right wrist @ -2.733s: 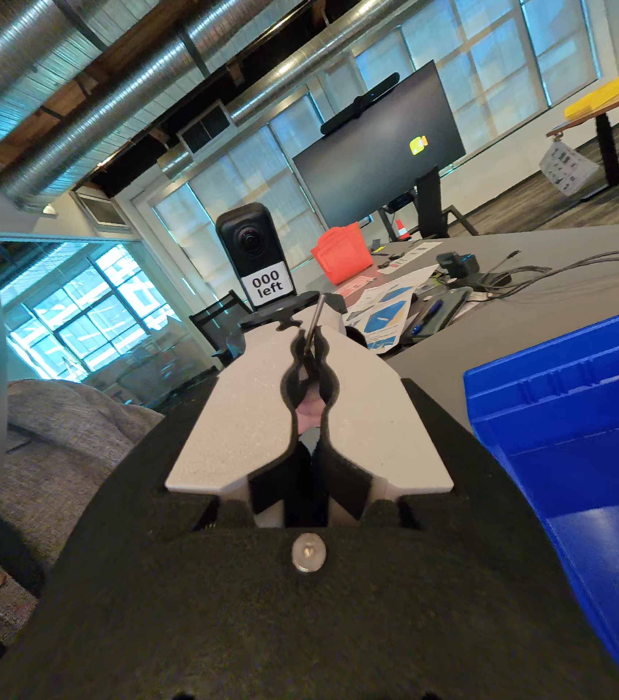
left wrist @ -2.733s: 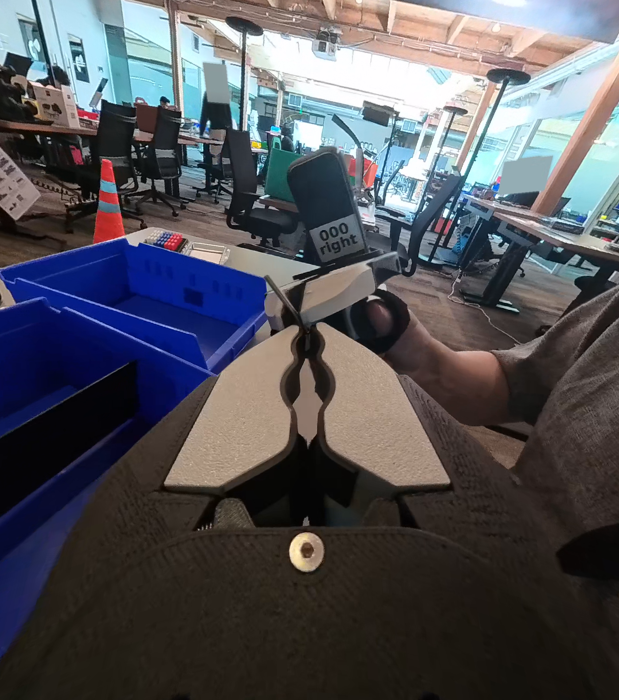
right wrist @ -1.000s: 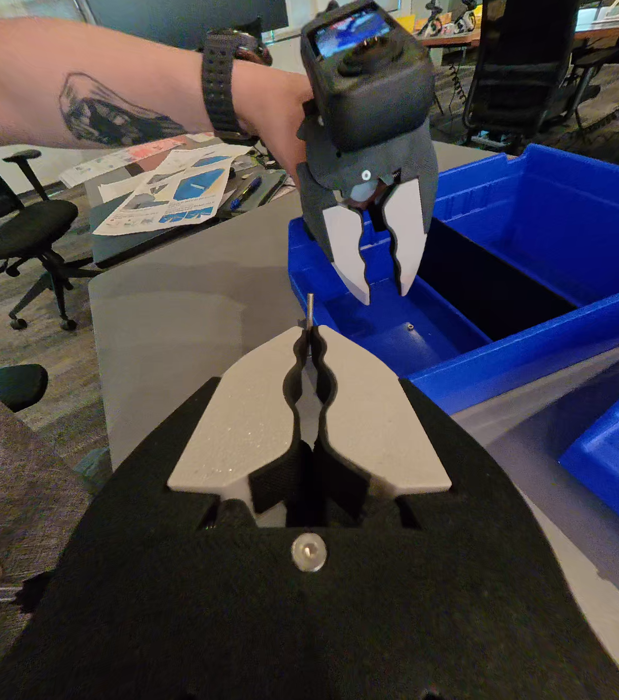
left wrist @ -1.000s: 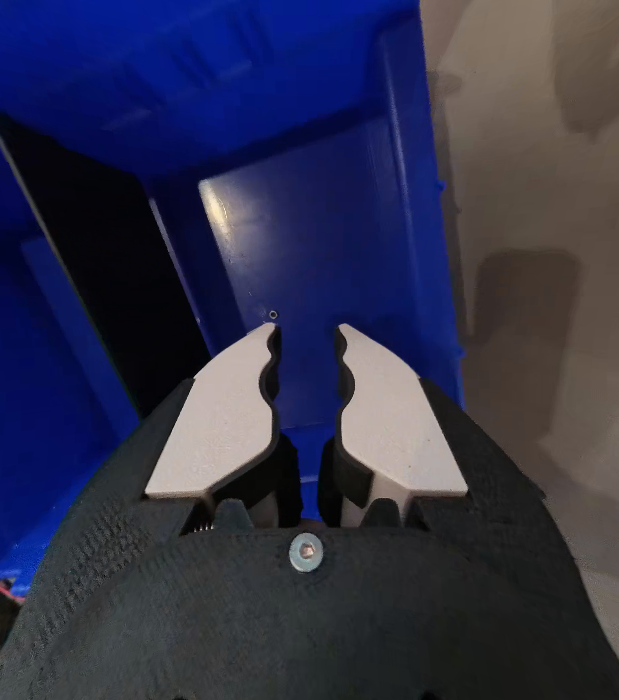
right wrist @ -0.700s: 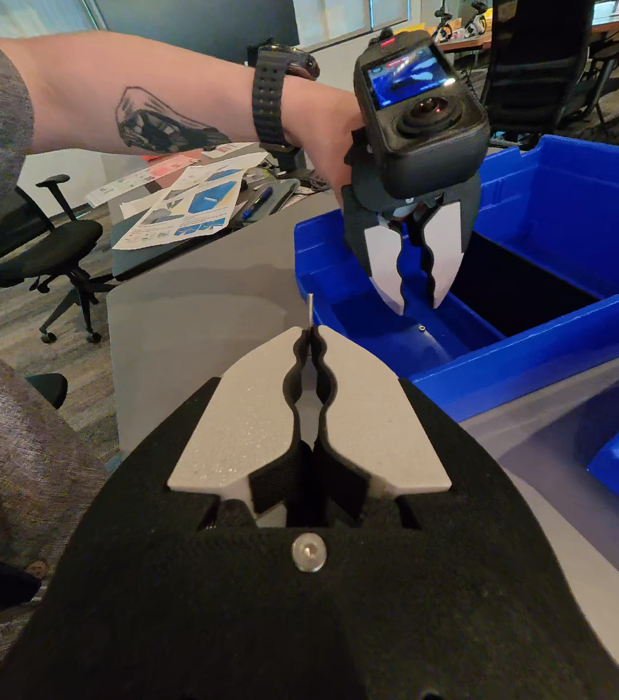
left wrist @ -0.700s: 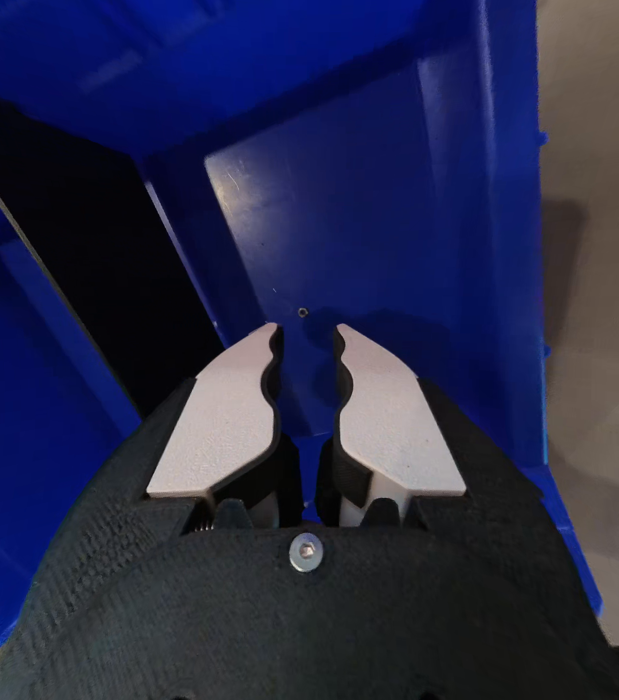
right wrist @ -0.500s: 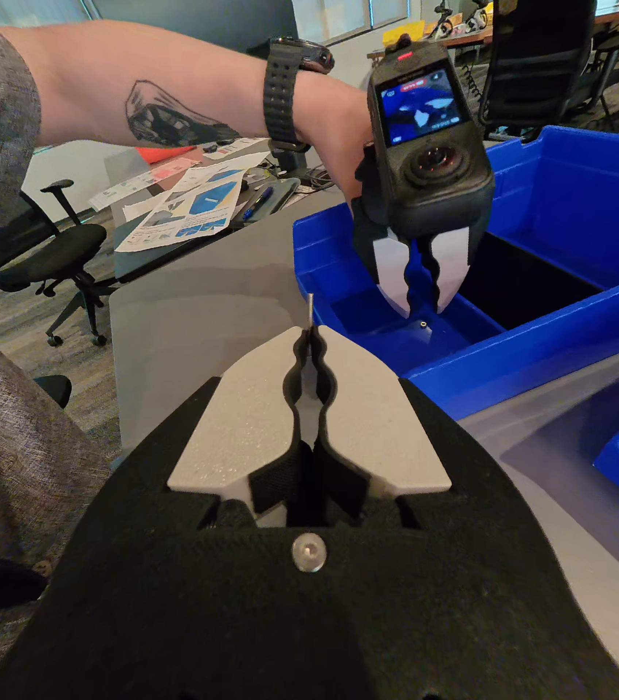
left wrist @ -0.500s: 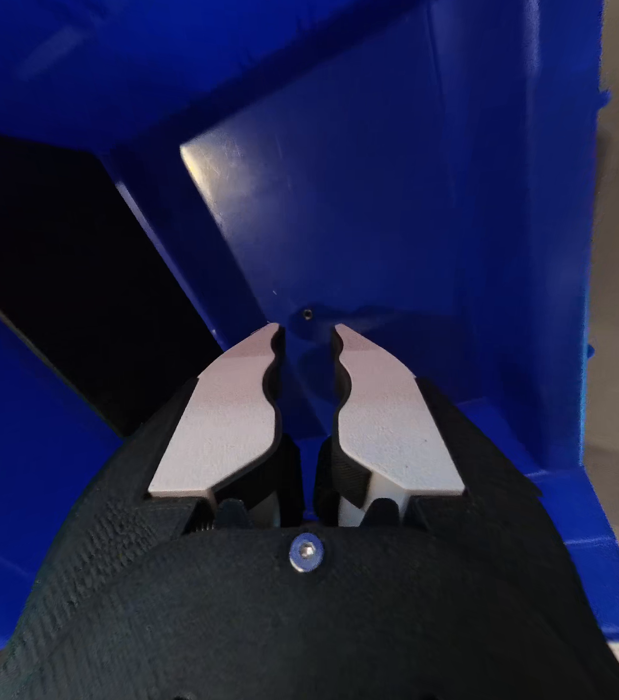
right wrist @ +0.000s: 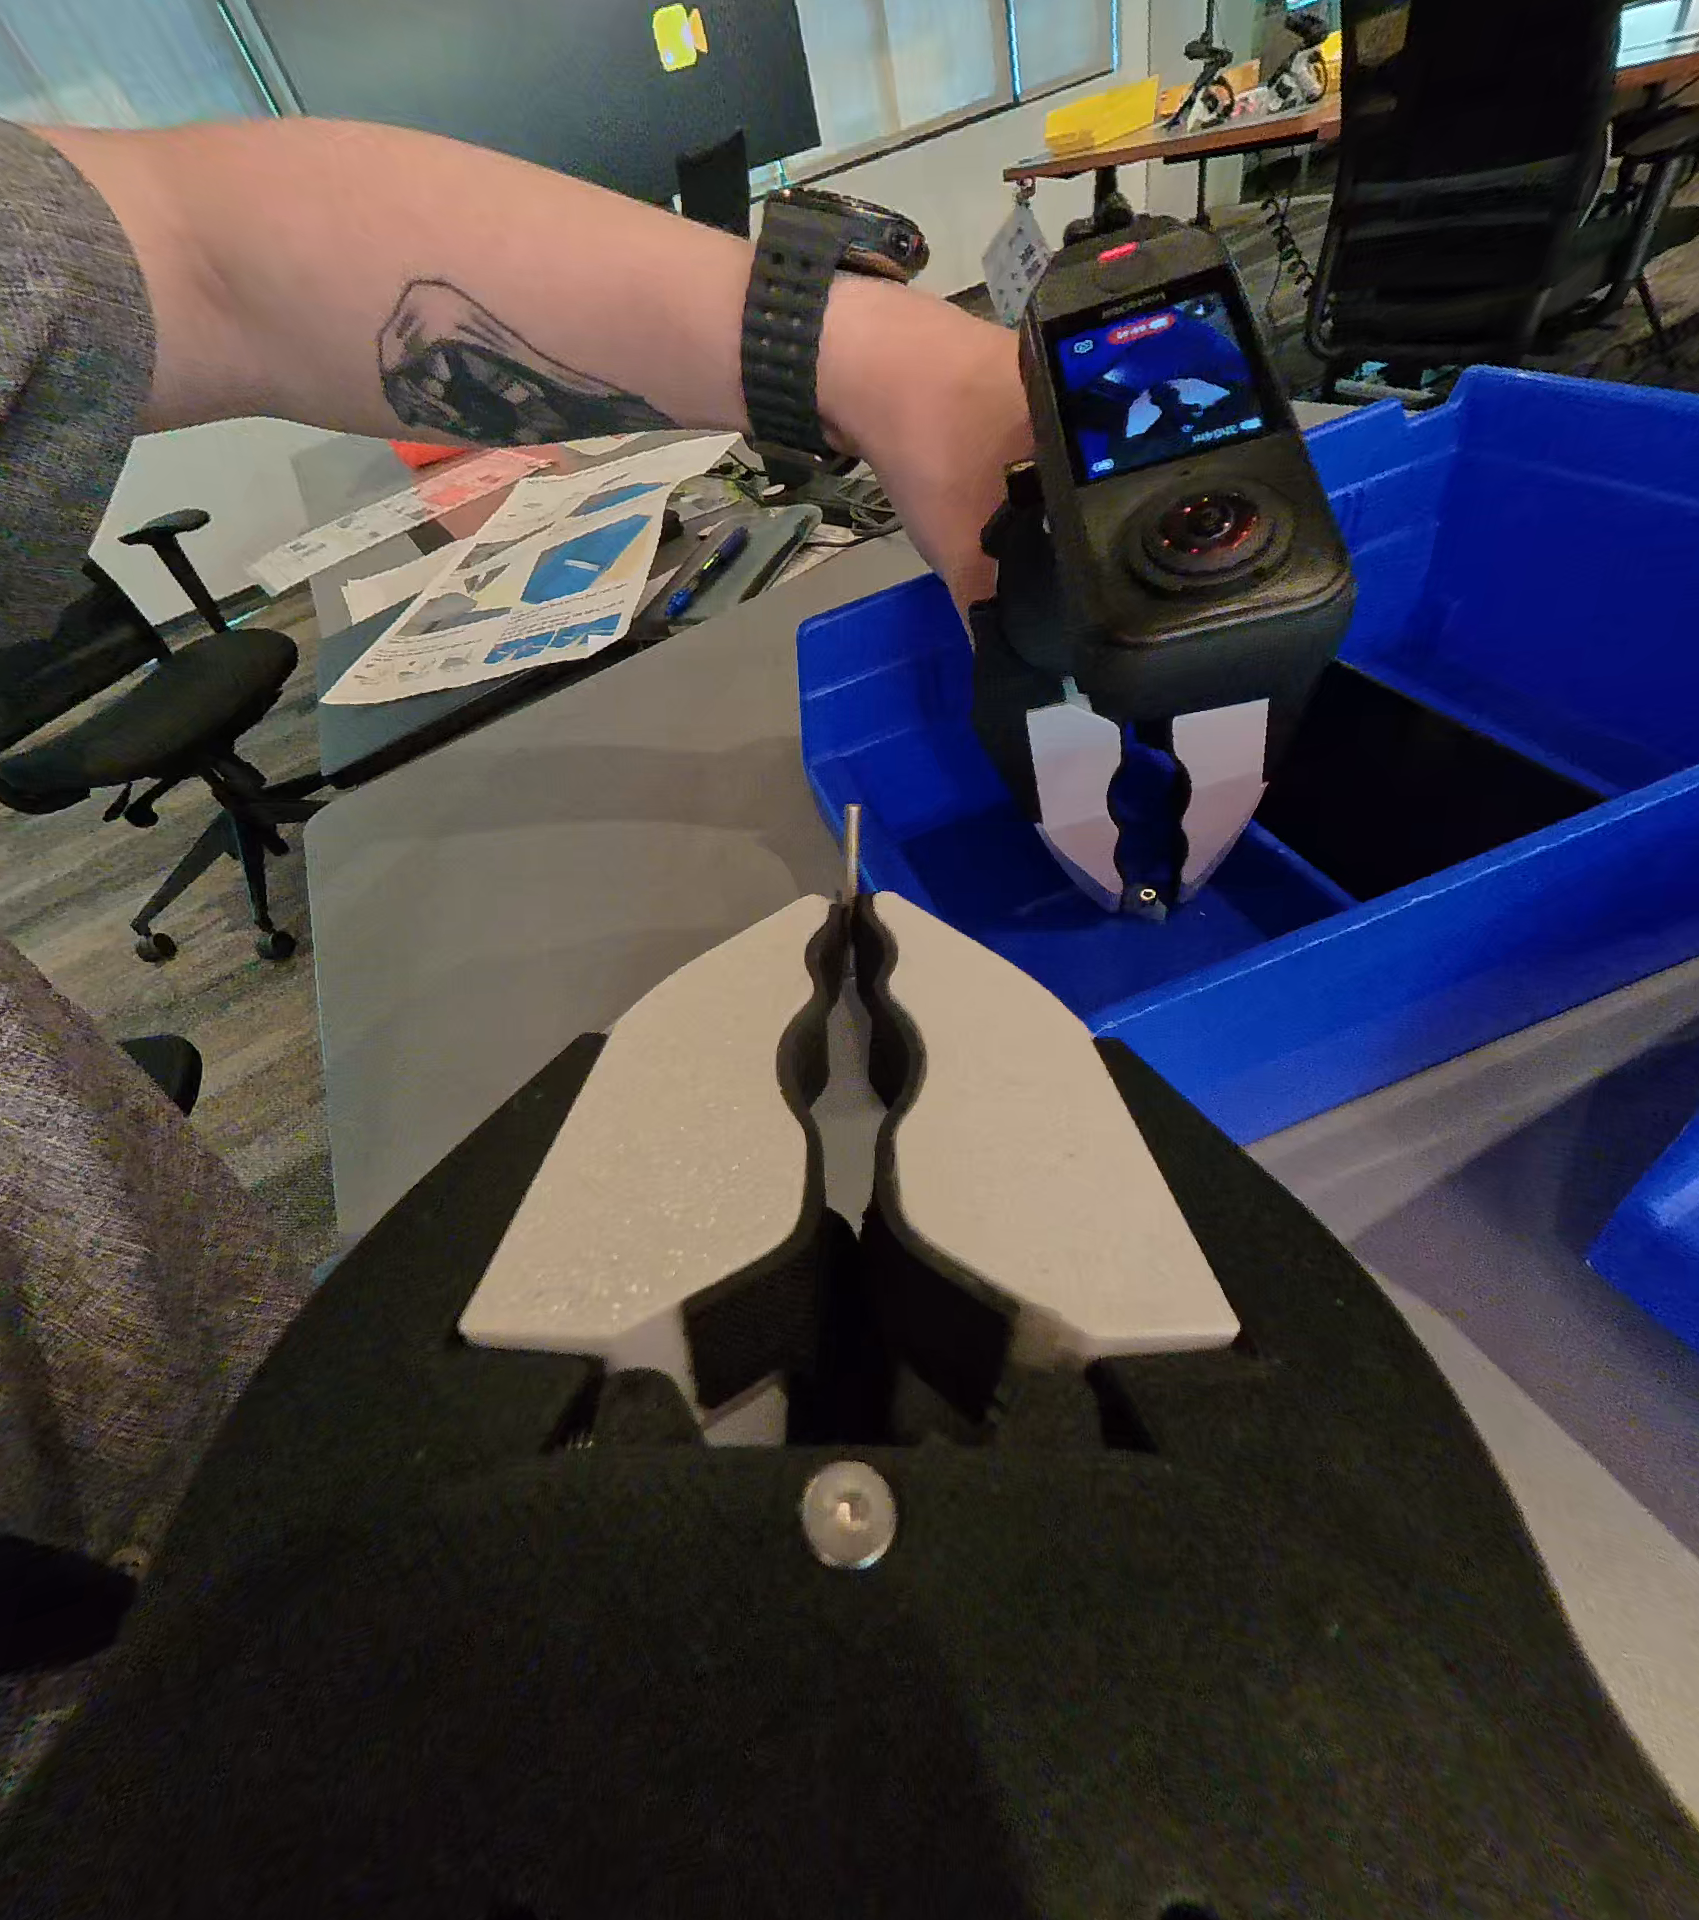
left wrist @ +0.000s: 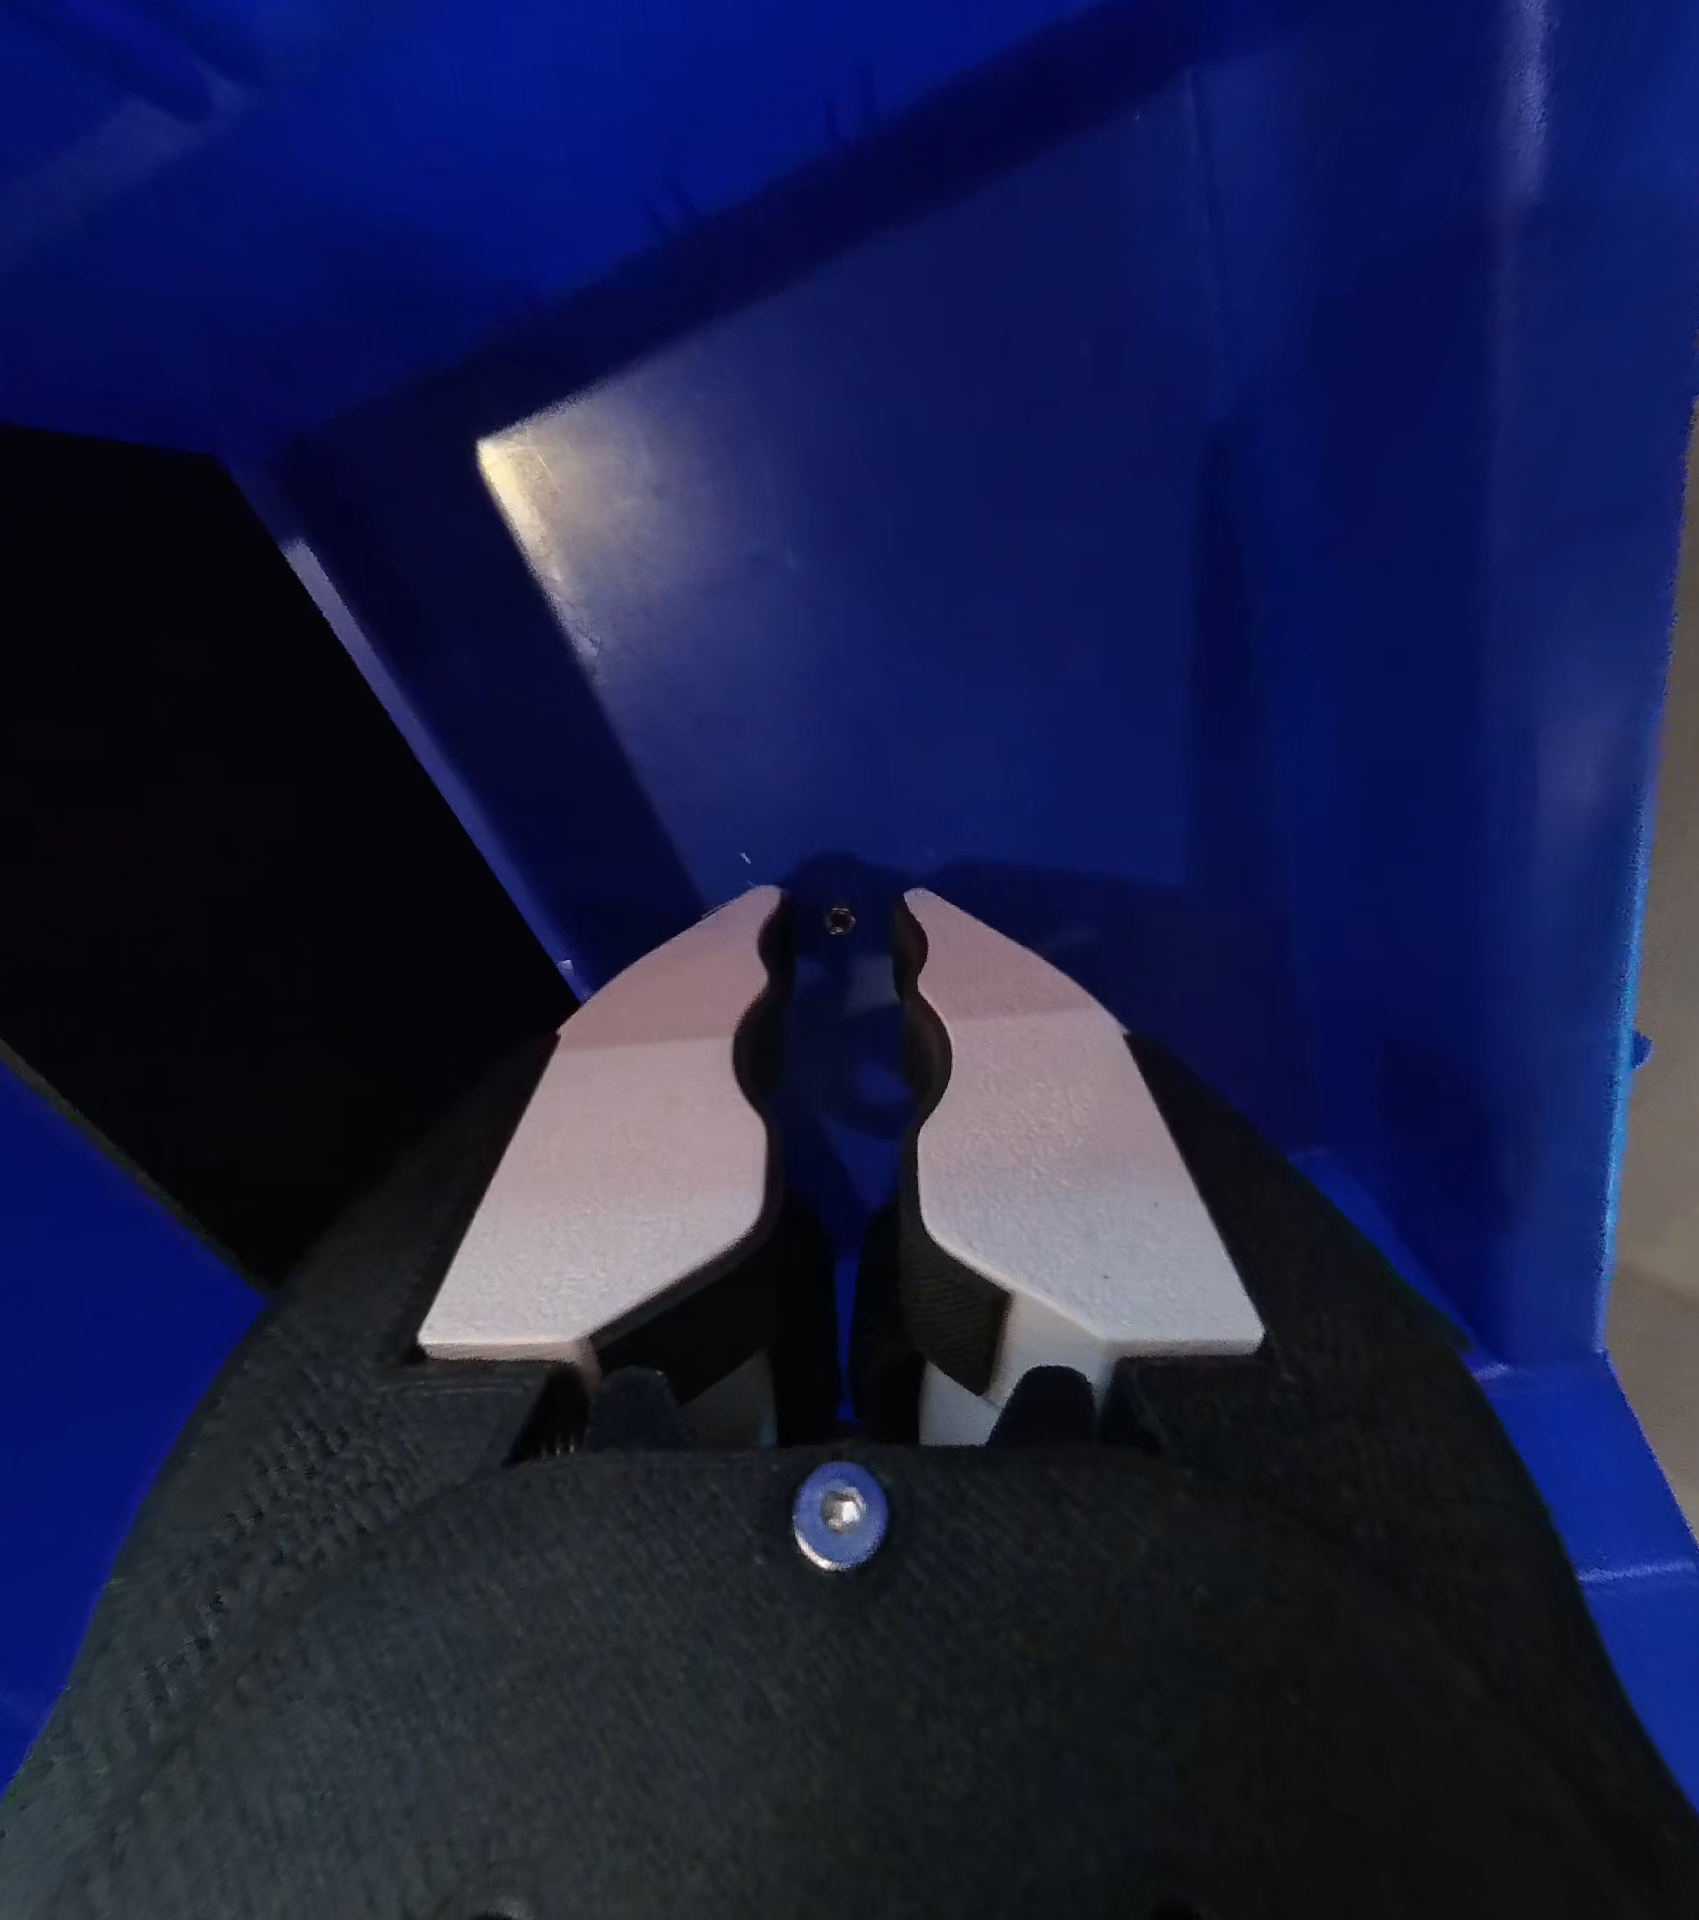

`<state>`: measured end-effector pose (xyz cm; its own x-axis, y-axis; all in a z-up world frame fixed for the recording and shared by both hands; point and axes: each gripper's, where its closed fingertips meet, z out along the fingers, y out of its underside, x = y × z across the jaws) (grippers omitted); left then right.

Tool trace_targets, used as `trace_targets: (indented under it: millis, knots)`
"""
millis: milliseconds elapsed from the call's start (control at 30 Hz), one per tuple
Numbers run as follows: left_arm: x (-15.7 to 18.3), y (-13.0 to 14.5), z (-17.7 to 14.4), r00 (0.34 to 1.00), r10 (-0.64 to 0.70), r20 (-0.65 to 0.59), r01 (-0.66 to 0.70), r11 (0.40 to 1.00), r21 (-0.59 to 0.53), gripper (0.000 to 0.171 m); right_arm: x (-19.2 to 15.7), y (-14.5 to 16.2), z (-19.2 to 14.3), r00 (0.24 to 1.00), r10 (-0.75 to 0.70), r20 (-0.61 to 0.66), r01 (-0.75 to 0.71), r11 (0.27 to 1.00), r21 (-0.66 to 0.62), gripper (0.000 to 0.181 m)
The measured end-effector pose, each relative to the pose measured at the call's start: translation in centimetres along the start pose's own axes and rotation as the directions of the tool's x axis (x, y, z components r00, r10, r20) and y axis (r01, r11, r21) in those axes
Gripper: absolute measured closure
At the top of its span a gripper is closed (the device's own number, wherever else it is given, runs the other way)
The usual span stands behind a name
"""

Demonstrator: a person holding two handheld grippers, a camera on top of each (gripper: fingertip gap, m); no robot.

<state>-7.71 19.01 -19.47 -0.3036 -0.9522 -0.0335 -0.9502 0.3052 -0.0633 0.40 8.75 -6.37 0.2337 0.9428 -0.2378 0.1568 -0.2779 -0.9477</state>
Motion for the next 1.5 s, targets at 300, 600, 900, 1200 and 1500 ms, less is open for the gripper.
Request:
trace_targets:
  millis: [300, 600, 900, 1200, 1500]
  knots:
    - [-0.21, 0.08, 0.04, 1.0, -0.011, -0.017, 0.011, 1.0, 0.0, 0.158, -0.23, -0.38, -0.2, 1.0, -0.009, 0.003, 0.009, 1.0, 0.009, 0.18]
    - [-0.27, 0.08, 0.04, 1.0, -0.006, -0.018, 0.006, 1.0, 0.009, 0.163, -0.25, -0.55, -0.38, 1.0, -0.011, 0.005, 0.01, 1.0, 0.017, 0.18]
    - [-0.27, 0.31, -0.02, 1.0, 0.001, -0.026, -0.001, 1.0, 0.002, 0.162, -0.17, -0.48, -0.4, 1.0, -0.005, 0.007, 0.005, 1.0, 0.017, 0.179]
    - [-0.4, 0.34, 0.02, 1.0, 0.013, -0.009, -0.013, 1.0, 0.005, 0.165, -0.19, -0.63, -0.52, 1.0, -0.009, 0.005, 0.009, 1.0, 0.021, 0.179]
    - [-0.61, 0.06, -0.5, 1.0, 0.0, 0.023, 0.0, 1.0, 0.025, 0.166, 0.23, -0.34, -0.66, 1.0, -0.003, -0.005, 0.003, 1.0, 0.016, 0.179]
